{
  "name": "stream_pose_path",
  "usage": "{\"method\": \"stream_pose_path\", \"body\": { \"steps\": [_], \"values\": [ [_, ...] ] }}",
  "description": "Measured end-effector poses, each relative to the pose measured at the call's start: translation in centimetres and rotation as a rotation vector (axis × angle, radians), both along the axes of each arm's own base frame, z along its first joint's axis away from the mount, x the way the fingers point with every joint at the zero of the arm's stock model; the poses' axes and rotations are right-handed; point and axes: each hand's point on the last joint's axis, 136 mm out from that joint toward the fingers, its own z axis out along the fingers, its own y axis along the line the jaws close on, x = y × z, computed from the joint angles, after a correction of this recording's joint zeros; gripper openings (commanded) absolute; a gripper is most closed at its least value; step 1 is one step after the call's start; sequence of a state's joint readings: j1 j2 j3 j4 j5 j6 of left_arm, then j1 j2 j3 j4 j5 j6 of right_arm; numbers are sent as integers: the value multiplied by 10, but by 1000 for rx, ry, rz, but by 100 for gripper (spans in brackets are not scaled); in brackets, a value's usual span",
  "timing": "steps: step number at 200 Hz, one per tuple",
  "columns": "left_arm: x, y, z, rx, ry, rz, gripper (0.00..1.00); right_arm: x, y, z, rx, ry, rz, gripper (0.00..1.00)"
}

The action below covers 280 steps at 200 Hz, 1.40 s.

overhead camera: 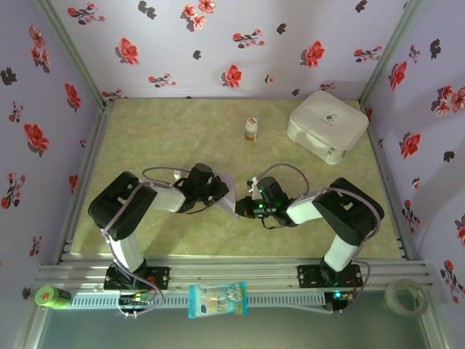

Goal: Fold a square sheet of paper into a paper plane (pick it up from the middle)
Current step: Fourth fold the wing at the center of the table.

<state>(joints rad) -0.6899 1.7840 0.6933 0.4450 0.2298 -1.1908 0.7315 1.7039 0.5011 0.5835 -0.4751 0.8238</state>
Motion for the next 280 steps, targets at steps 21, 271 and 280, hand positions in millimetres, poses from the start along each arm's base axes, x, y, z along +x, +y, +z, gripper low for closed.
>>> {"method": "stream_pose_path", "body": {
  "steps": [21,271,280],
  "values": [
    [0,-1,0,-3,-1,-2,1,0,0,0,-1,1,0,4],
    [-1,-1,-1,-3,3,-5,0,-17,-10,-2,-54,100,42,7],
    [-1,-1,-1,-3,3,-5,0,-18,-10,-2,-57,102,44,6]
  ]
}}
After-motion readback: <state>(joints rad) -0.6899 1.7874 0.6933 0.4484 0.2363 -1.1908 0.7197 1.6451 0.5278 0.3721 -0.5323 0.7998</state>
